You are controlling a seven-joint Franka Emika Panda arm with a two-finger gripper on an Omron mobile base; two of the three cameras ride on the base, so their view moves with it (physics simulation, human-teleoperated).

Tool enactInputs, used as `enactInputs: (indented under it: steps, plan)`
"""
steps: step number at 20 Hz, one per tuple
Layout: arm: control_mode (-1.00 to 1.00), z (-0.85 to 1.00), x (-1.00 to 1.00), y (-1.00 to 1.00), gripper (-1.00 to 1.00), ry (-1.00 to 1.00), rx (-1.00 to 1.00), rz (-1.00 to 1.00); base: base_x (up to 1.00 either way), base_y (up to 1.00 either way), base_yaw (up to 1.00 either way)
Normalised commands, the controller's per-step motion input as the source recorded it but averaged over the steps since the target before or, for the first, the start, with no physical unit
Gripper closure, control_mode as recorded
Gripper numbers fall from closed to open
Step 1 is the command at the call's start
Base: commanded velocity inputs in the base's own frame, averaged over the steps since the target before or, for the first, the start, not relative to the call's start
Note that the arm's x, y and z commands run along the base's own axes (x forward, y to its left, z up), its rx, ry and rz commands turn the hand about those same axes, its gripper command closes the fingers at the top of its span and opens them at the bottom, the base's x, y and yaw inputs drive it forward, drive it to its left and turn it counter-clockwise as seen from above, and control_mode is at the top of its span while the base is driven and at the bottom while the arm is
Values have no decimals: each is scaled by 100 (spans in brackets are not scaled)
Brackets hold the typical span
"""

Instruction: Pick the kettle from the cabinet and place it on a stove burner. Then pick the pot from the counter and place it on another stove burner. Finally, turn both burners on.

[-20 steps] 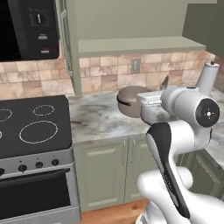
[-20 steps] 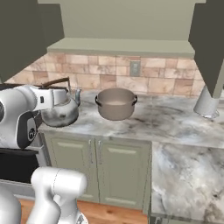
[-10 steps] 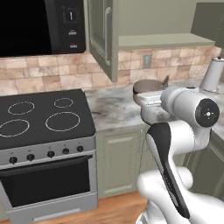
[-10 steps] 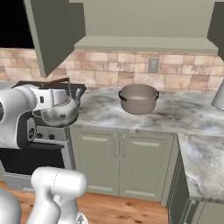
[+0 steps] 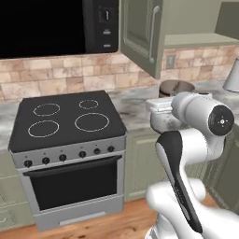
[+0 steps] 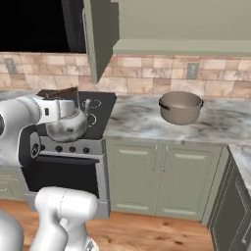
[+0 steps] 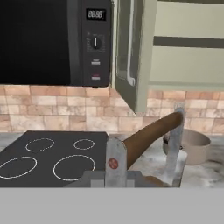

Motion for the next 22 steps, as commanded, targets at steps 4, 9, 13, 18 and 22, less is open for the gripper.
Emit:
enactInputs:
  steps: [4, 9, 13, 18, 22]
  plan:
    - [100, 0, 0, 0, 100, 0, 0, 0, -35, 67, -7]
    - [100, 0, 0, 0, 100, 0, 0, 0, -10, 70, -9]
    - [100, 0, 0, 0, 100, 0, 0, 0, 30, 56, -12]
    - [100, 0, 0, 0, 100, 0, 0, 0, 49, 52, -14]
    - [100, 0, 0, 0, 100, 0, 0, 0, 57, 50, -12]
